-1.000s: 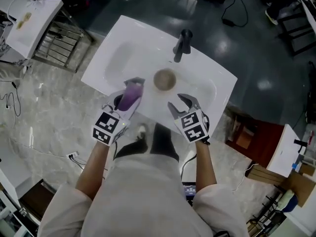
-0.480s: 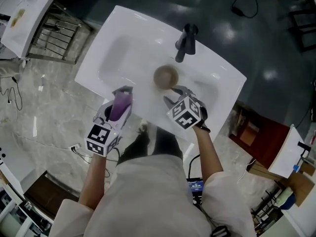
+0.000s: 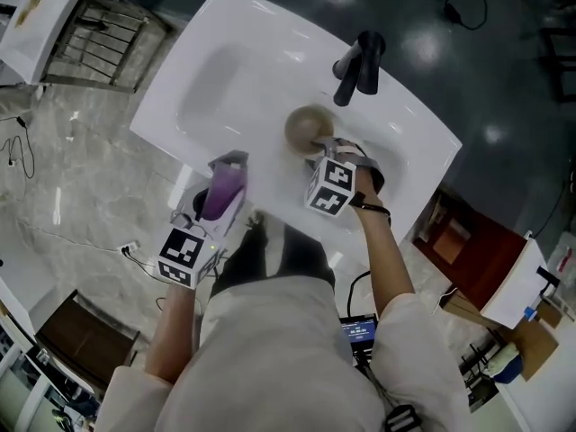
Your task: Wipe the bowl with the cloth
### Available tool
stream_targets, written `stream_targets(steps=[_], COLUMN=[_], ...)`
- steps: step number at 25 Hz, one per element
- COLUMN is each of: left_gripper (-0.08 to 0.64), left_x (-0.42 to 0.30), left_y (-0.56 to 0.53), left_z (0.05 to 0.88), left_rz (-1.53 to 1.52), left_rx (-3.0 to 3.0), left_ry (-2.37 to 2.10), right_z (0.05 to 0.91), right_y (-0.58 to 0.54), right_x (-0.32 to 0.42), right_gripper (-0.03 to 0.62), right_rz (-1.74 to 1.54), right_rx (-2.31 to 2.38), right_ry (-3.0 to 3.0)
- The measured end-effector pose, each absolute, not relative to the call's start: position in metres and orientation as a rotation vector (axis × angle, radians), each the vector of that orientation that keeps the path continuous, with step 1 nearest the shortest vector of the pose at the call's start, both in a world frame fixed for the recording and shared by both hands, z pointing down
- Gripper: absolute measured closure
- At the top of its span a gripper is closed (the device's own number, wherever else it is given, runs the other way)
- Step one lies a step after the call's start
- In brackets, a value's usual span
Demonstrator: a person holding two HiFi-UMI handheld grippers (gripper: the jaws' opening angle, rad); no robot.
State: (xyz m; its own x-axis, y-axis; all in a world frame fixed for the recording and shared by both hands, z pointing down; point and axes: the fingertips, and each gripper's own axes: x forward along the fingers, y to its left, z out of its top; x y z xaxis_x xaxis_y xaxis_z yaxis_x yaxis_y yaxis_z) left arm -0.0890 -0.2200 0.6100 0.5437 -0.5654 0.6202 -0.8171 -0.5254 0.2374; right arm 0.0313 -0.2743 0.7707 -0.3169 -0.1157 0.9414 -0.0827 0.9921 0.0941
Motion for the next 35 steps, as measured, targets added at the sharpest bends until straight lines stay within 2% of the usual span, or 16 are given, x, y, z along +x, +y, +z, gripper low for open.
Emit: stream_targets(steps=[5, 9, 12, 19, 35], left_gripper=[0.465, 0.465, 0.465, 0.465, 0.465], left_x=[-0.083, -0.085, -0.086, -0.089, -0.093], left_y=[-0.217, -0.214, -0.216, -0.212, -0.19], left_z=[0.62, 0.625, 0.623, 0.619, 0.574], left_rz=[0.645, 0.646, 0.643, 0.672, 0.637], left_rx=[2.268, 2.259, 2.267, 2.287, 2.385], left_ry=[-1.097, -1.089, -1.086, -1.08, -1.073], right_z=[0.793, 0.804, 0.808, 0.809, 0.758], right_y=[-0.281, -0.284, -0.289, -0.29, -0.275], right_x=[0.035, 0.036, 0.04, 0.04, 0.04], right_gripper=[0.416, 0.442, 0.516, 0.573, 0.578], right_rz=[-0.203, -0.292, -0.321, -0.33, -0.227], right_rx=[0.104, 0.096, 0.127, 0.184, 0.349], right_ry=[-1.781, -1.705, -1.668, -1.66, -1.724])
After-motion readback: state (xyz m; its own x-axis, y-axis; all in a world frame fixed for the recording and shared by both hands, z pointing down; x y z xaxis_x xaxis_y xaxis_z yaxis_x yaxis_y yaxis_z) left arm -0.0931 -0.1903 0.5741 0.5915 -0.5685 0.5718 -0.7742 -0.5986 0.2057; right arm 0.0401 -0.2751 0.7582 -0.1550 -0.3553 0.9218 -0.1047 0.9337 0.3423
